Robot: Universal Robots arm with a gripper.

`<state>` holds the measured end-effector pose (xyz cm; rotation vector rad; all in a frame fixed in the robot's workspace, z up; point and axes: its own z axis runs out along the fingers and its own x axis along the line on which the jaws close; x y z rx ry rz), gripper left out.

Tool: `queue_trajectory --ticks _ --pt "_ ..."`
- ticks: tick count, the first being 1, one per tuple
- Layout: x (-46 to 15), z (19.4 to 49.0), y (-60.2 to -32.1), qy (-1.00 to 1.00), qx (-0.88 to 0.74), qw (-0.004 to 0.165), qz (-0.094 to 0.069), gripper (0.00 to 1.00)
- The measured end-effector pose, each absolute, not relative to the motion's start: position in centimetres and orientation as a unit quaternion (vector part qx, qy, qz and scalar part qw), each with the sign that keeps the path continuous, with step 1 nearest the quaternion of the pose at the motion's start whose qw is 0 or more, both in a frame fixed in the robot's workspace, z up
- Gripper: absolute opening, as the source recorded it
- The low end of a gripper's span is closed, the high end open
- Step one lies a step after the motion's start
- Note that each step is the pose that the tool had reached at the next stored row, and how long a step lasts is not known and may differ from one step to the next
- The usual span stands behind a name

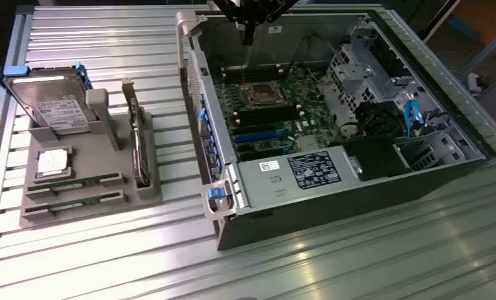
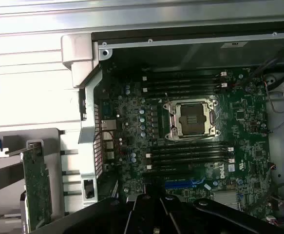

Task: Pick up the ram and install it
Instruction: 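Reach for the ram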

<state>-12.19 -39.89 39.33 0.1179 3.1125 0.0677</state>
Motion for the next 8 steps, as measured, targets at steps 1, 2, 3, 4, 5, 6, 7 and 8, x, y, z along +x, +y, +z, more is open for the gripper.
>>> queue_trajectory --ticks 1,2,3,4,5,6,7,8 --pt "-12.19 39.33 -39.89 0.999 0.038 0.013 0.022 0.11" --pt "-12.19 39.33 -39.89 0.999 0.038 0.013 0.022 0.11" --pt "-12.2 39.33 -39.9 0.999 0.038 0.013 0.022 0.11" --pt "-12.2 39.33 -39.89 0.999 0.038 0.013 0.022 0.11" --pt "-12.2 39.33 -39.89 0.999 0.038 0.013 0.022 0.11" --pt "-12.2 39.33 -39.89 0.999 0.038 0.013 0.022 0.11" --pt "-12.2 39.33 -39.89 0.999 0.038 0.013 0.022 0.11" --pt "-12.2 39.33 -39.89 0.999 0.038 0.013 0.022 0.11"
